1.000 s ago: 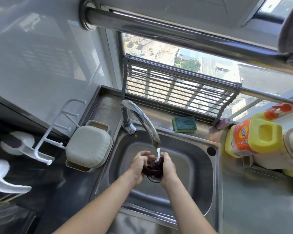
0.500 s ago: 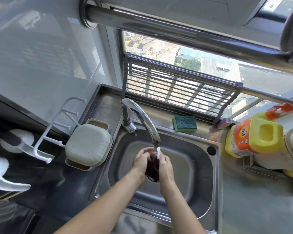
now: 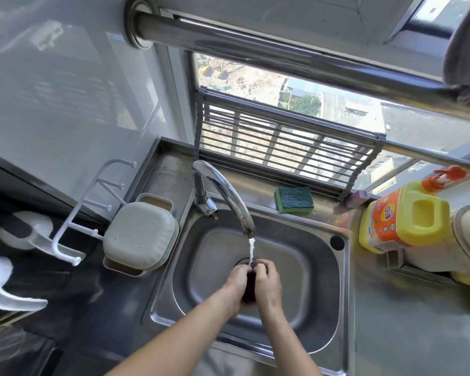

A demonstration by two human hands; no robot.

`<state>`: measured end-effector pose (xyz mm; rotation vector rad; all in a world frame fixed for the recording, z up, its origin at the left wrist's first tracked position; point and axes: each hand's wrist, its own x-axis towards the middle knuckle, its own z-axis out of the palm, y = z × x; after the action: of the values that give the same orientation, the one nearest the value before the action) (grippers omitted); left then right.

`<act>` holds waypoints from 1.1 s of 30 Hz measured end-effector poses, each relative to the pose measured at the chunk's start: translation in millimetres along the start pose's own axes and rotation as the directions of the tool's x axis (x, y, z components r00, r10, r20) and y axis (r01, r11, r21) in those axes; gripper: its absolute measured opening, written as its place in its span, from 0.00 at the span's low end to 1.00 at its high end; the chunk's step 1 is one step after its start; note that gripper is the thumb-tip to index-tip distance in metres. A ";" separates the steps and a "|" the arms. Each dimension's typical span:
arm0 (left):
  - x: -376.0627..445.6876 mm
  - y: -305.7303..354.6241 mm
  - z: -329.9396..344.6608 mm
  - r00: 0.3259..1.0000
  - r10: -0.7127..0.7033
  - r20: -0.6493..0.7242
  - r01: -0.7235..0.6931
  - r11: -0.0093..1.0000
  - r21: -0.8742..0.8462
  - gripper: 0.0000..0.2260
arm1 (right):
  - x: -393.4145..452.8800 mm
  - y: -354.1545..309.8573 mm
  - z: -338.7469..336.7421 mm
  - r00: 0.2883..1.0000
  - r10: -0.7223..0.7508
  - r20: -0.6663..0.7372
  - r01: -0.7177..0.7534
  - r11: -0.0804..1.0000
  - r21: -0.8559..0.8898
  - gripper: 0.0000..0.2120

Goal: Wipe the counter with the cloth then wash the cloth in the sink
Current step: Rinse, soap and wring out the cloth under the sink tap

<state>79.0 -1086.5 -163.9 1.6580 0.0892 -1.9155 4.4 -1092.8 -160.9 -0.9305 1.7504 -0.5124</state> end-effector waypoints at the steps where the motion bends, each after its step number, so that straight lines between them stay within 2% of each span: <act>1: 2.2 -2.5 2.4 0.996 0.066 -0.051 -0.065 0.997 0.028 0.16 | -2.8 -0.2 1.6 1.000 0.003 0.010 -0.004 1.000 0.031 0.10; 2: 2.6 -2.2 3.6 0.979 0.161 -0.129 -0.150 0.985 0.088 0.18 | -4.9 -1.3 4.0 1.000 0.001 0.017 -0.002 0.999 0.048 0.08; 4: 0.6 4.7 3.9 0.893 0.349 -0.284 -0.279 0.925 0.259 0.20 | -3.0 -4.8 10.6 0.999 -0.039 0.005 0.039 0.998 0.043 0.13; 6: 1.1 13.3 -2.9 0.839 0.446 -0.312 -0.329 0.872 0.361 0.24 | 2.0 -13.0 16.6 0.998 -0.062 -0.024 0.062 0.998 0.020 0.21; 9: 1.4 28.3 -9.5 0.813 0.469 -0.344 -0.328 0.858 0.395 0.25 | 7.4 -28.7 22.7 0.999 -0.051 -0.010 0.052 0.998 0.021 0.23; 14: 5.3 39.3 -11.5 0.827 0.445 -0.344 -0.333 0.880 0.338 0.22 | 11.8 -41.7 25.6 0.998 0.058 -0.036 -0.056 0.997 0.051 0.21; 17: 2.5 39.4 -9.1 0.835 0.458 -0.306 -0.338 0.864 0.373 0.20 | 16.5 -37.1 26.0 0.995 0.100 0.018 -0.101 0.992 0.075 0.20; 19: -2.0 38.5 -7.7 0.797 0.544 -0.263 -0.379 0.789 0.483 0.20 | 20.6 -32.9 24.8 0.990 0.129 0.064 -0.135 0.986 0.102 0.18; 20: -0.8 37.3 -9.1 0.764 0.612 -0.204 -0.421 0.712 0.562 0.19 | 21.7 -33.7 22.4 0.981 0.175 0.085 -0.184 0.975 0.125 0.18; 22: 1.9 33.2 -15.2 0.721 0.693 0.016 -0.521 0.527 0.672 0.15 | 22.8 -36.8 12.6 0.953 0.280 0.116 -0.298 0.936 0.189 0.15; 24: 3.7 28.7 -22.7 0.711 0.665 0.229 -0.616 0.432 0.659 0.15 | 28.6 -35.2 1.8 0.937 0.335 0.095 -0.348 0.908 0.235 0.11; 25: 6.6 25.4 -25.4 0.724 0.638 0.262 -0.633 0.463 0.621 0.16 | 30.5 -33.1 -2.3 0.936 0.343 0.076 -0.350 0.894 0.279 0.11; 27: 4.0 25.6 -25.5 0.808 0.557 0.189 -0.572 0.668 0.476 0.11 | 29.3 -31.7 -5.2 0.937 0.334 0.099 -0.343 0.829 0.441 0.10; 28: 3.3 28.9 -25.8 0.871 0.480 0.100 -0.483 0.801 0.354 0.11 | 27.3 -31.9 -4.4 0.941 0.317 0.116 -0.331 0.799 0.502 0.10; 29: 2.6 32.6 -26.2 0.937 0.348 0.021 -0.345 0.918 0.197 0.15 | 25.2 -30.9 -3.0 0.949 0.285 0.136 -0.313 0.783 0.537 0.13; 30: 4.4 34.9 -29.0 0.979 0.201 -0.039 -0.199 0.979 0.053 0.20 | 22.3 -30.5 -1.7 0.959 0.240 0.149 -0.282 0.803 0.525 0.17; 31: 7.5 36.9 -32.5 0.989 0.120 -0.085 -0.122 0.992 -0.023 0.22 | 19.6 -28.6 0.7 0.971 0.177 0.159 -0.233 0.842 0.487 0.20; 33: 9.3 38.1 -32.7 0.985 0.131 -0.108 -0.128 0.991 0.035 0.17 | 13.2 -26.9 7.9 0.994 0.040 0.105 -0.075 0.930 0.359 0.22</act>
<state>125.4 -1107.6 -167.2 1.7443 -0.0016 -1.7363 18.9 -1118.9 -152.5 -0.6287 1.5234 -0.7127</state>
